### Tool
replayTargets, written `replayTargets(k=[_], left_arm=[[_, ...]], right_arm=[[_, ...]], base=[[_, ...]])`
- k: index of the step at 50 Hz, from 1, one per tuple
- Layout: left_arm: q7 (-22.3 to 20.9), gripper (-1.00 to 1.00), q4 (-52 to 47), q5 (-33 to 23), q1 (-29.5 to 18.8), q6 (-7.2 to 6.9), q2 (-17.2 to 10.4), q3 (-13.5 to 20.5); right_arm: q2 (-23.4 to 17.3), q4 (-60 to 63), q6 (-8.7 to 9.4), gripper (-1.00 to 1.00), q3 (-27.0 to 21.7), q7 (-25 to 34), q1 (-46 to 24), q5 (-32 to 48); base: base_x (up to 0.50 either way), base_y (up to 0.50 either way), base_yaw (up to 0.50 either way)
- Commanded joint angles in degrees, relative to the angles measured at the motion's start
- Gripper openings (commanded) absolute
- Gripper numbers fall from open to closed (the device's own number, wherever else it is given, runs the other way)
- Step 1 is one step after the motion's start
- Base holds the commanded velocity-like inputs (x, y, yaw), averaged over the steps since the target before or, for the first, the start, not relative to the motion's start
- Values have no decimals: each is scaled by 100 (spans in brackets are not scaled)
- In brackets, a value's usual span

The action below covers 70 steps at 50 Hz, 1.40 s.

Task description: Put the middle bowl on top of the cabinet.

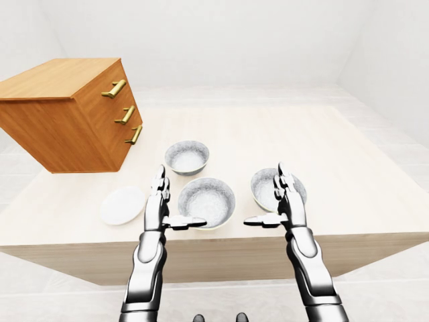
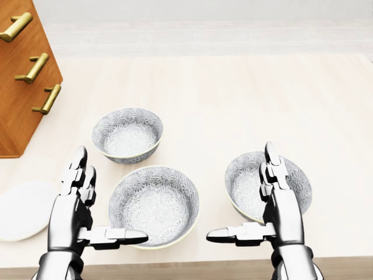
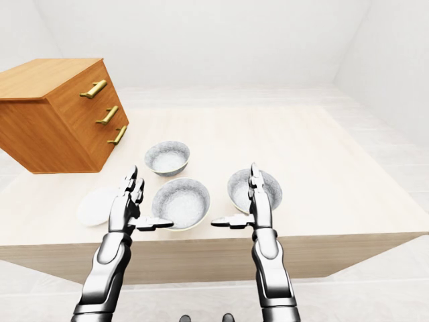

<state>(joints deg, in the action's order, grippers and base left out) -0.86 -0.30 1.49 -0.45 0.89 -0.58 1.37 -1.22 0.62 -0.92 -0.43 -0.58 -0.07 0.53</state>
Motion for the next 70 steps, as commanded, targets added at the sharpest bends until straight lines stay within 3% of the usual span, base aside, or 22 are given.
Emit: replayTargets(k=[1,5,13,18,25,27,34,42,53,59,70], left_arm=[[-128,100,124,-90,2,-33,-18,122],[-125,100,41,-47,39,-57,-41,129],[-115,100,183,-42,13,48,-55,116],[-124,100,45,-41,98,58,-71,126],[-143,100,-263,68,99,-166,-132,270],[-147,100,-332,139,147,-126,-150,363],[-194,100,-542,187,216,-250,-175,429],[-193,100,-764,190,269,-344,-193,523],[-140,100,-872,76,276,-335,-195,574],[-172,100,-1084,114,310,-482,-216,640],[-254,100,-1211,196,291,-589,-259,780]], right_arm=[[-86,-118,13,100,-61,225,34,-240],[-44,-129,-3,100,-106,279,35,-203],[-2,-156,-53,100,-170,313,19,-196],[-2,-13,51,100,-212,316,58,-246],[-22,531,212,100,-115,505,344,-252],[17,781,221,100,-56,388,476,-76],[30,910,244,100,-116,396,541,-70],[19,1324,416,100,-171,456,685,-91],[16,1741,589,100,-279,553,861,-172],[24,2089,592,100,-366,623,988,-219],[68,2300,592,100,-412,634,1002,-207]], base=[[0,0,0],[0,0,0],[0,0,0],[0,0,0],[0,5,0],[0,50,0],[0,50,0],[0,50,0],[0,50,0],[0,50,0],[0,50,0]])
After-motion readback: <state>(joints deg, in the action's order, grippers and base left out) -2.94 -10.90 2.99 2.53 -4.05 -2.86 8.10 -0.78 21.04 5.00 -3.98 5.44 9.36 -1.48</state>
